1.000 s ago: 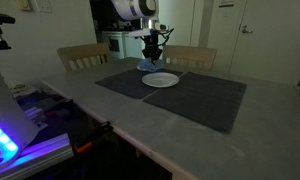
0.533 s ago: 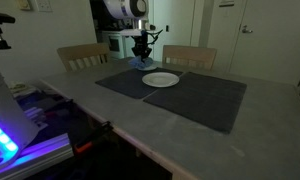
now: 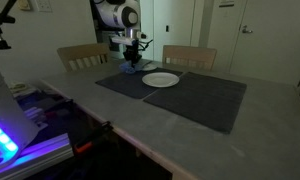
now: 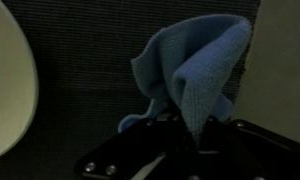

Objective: Use the towel to wipe the plate

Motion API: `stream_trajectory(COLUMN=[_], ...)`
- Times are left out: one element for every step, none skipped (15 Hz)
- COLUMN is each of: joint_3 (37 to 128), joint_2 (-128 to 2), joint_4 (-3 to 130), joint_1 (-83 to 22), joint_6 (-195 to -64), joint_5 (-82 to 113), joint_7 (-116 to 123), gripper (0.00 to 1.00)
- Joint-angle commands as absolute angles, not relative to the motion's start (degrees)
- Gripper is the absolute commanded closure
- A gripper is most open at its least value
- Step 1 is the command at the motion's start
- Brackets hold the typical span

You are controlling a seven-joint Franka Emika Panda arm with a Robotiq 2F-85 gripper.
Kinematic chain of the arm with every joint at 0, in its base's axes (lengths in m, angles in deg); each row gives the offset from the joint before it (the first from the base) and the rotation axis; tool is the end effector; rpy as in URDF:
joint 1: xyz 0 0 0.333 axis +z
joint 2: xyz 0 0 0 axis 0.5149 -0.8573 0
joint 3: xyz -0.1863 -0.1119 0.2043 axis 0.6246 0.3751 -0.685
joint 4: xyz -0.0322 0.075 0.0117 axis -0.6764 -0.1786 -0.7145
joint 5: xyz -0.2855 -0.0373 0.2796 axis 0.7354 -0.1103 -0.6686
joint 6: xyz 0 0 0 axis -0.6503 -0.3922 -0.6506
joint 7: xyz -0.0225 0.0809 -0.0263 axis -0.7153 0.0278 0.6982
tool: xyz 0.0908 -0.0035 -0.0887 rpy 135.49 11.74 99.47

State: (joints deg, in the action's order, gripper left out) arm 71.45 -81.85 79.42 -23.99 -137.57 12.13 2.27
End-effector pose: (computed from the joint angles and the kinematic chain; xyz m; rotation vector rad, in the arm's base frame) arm 0.6077 0.1548 0.1388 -3.0578 -0.1741 0.0316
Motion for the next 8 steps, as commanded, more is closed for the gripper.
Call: stream_trajectory(joint_3=[70.66, 70.57, 70.51, 70.26, 70.18, 70.12, 70.12, 70.31], joint_2=[-84.60, -85.27, -86.07, -86.60, -86.98, -87.05, -86.97, -86.95], joint_4=[79.11, 79.05, 78.79, 78.77, 78.74, 78.67, 78.71, 78.75], joint_1=[-24.11, -23.92, -23.82, -23.83, -23.80, -23.84, -23.87, -23.75], joint_6=[-143.15, -144.35, -144.88, -145.48, -145.87, -145.81, -145.62, -145.65], joint_5=[9.40, 9.29, 9.38, 9.32, 9.37, 9.33, 9.29, 9.43], joint_7=[3.78, 3.80, 3.89, 3.99, 3.96, 3.98, 3.95, 3.77], gripper=[0.97, 0.97, 0.97, 0.97, 0.97, 0.97, 0.97, 0.97])
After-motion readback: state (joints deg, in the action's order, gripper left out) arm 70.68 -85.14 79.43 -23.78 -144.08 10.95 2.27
